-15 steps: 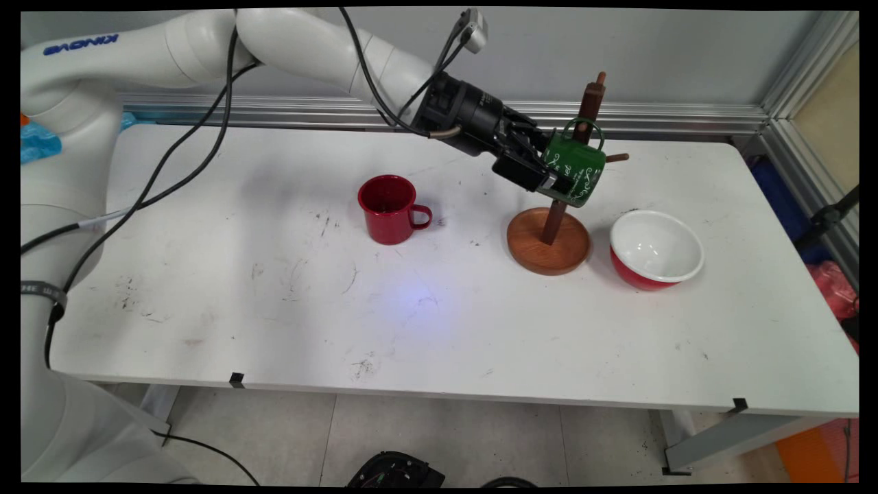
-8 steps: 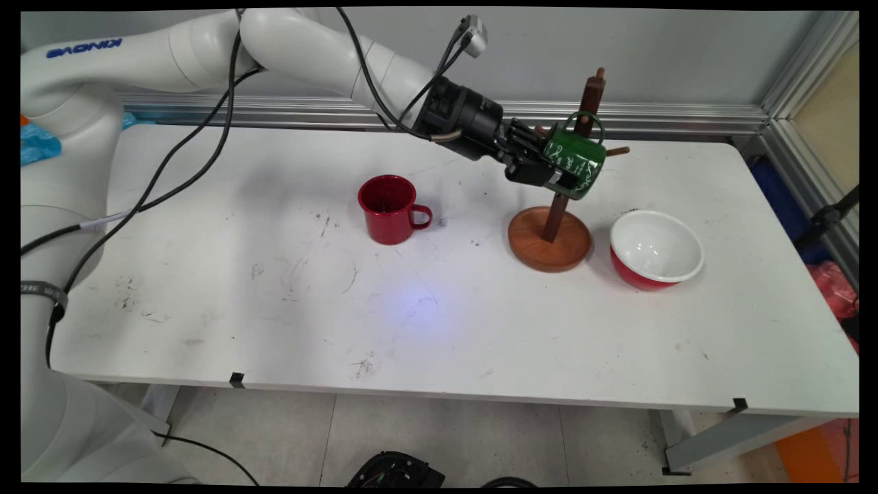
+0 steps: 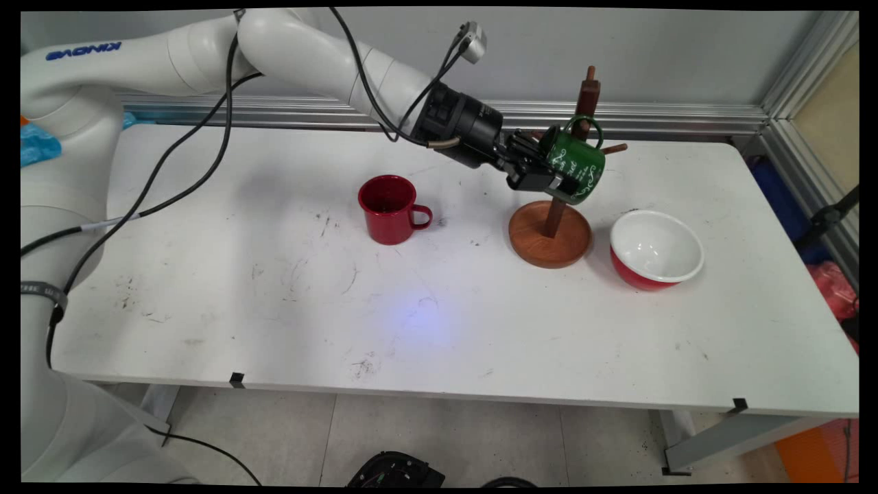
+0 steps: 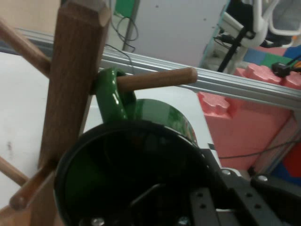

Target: Place the picked object on the table

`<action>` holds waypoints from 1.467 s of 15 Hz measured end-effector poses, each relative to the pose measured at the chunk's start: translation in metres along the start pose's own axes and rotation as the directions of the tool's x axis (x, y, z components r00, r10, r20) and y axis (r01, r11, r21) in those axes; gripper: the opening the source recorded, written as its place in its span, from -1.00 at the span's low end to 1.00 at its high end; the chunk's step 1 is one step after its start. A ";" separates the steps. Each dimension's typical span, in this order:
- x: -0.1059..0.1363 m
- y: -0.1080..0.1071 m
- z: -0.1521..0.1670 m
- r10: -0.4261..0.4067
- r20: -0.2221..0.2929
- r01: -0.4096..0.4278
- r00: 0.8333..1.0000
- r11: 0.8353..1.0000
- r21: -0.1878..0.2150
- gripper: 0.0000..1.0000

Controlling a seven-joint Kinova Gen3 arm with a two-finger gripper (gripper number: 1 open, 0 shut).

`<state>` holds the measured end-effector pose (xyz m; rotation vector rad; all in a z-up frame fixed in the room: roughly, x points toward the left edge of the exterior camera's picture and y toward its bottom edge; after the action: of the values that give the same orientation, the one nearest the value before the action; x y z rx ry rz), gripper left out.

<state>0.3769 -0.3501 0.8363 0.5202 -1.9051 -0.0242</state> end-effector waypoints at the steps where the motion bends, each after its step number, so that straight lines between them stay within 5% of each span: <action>1: 0.000 0.003 0.000 0.003 0.000 -0.003 1.000 1.000 -0.008 -1.00; 8: 0.010 0.023 -0.004 0.042 -0.005 -0.042 0.999 0.998 -0.054 -1.00; 22: 0.023 0.061 -0.030 0.130 0.018 -0.129 0.991 0.989 -0.076 -1.00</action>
<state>0.3758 -0.2970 0.8844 0.3462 -1.9494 -0.0169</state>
